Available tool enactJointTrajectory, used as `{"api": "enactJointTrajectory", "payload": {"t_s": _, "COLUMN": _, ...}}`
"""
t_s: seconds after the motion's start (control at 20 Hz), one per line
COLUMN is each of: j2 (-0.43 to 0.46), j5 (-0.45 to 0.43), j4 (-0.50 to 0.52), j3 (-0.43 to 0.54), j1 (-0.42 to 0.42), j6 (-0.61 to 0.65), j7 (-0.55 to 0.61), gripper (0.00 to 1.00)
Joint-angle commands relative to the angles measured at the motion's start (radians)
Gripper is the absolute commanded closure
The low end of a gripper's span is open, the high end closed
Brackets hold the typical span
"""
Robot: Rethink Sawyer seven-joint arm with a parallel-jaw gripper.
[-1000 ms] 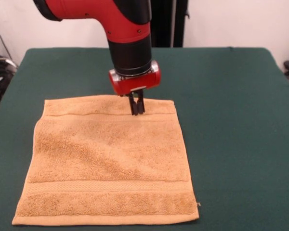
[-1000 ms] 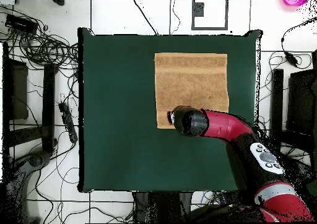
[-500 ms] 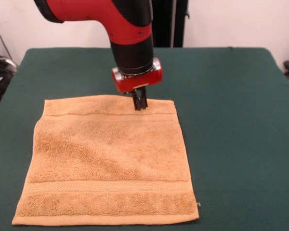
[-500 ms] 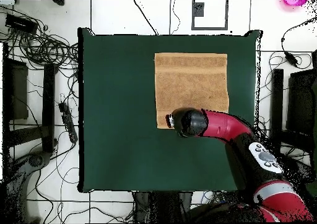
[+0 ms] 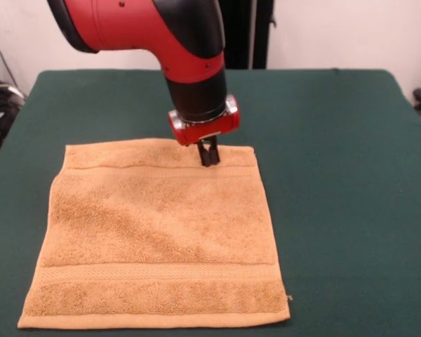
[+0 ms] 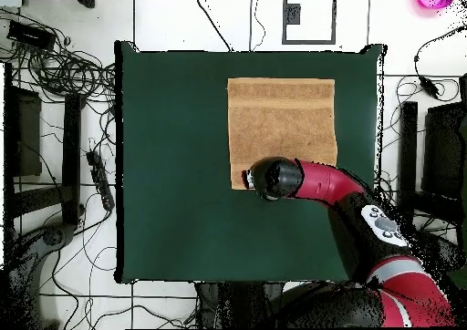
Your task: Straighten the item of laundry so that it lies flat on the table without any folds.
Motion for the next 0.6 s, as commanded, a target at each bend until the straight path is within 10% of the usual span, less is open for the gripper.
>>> {"api": "enactJointTrajectory", "payload": {"t_s": 0.05, "j2": 0.205, "j5": 0.015, "j4": -0.131, "j3": 0.006, "j1": 0.085, "j6": 0.117, "j7": 0.087, "gripper": 1.0}}
{"api": "enactJointTrajectory", "payload": {"t_s": 0.6, "j2": 0.253, "j5": 0.073, "j4": -0.187, "j3": 0.016, "j1": 0.079, "j6": 0.267, "j7": 0.098, "gripper": 1.0}}
